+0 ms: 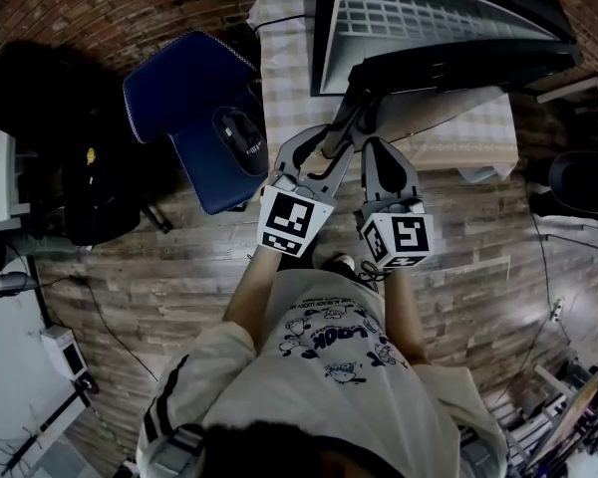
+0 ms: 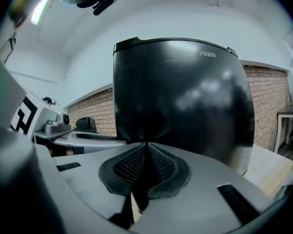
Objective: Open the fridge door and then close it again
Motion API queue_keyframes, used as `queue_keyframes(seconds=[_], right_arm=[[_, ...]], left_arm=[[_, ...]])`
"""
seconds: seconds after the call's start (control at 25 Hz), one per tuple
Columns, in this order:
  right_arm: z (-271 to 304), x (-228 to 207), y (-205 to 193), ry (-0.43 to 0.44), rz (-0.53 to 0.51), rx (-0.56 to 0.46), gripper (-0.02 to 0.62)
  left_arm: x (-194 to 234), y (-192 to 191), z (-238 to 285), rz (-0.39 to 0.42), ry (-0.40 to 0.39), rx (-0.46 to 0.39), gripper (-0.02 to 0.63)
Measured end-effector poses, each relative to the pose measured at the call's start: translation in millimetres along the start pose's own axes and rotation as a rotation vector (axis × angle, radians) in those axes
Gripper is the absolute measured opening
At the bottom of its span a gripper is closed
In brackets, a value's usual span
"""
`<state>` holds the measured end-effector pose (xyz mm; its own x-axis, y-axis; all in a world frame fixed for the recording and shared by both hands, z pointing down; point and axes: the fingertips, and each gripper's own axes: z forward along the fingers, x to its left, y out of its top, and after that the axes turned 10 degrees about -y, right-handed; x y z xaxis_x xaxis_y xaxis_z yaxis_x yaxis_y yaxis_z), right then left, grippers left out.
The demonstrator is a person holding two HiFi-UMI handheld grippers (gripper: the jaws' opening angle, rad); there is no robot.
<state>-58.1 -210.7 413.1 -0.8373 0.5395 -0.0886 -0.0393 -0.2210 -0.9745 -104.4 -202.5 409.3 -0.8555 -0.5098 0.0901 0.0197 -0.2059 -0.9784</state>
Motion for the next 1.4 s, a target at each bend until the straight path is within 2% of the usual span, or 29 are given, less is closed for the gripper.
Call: queue_keyframes(seconds=[0.8, 1.4], right_arm=[[46.9, 8.4, 5.9, -0.032, -0.016, 0.009, 0.034], [71.5, 12.8, 9.5, -0.037, -0.022, 0.017, 0.033]], left_arm=[[60.4, 7.2, 20.3, 0.022, -0.037, 0.0, 0.155], [96.6, 15.6, 35.4, 0.018, 0.007, -0.009, 0.132]])
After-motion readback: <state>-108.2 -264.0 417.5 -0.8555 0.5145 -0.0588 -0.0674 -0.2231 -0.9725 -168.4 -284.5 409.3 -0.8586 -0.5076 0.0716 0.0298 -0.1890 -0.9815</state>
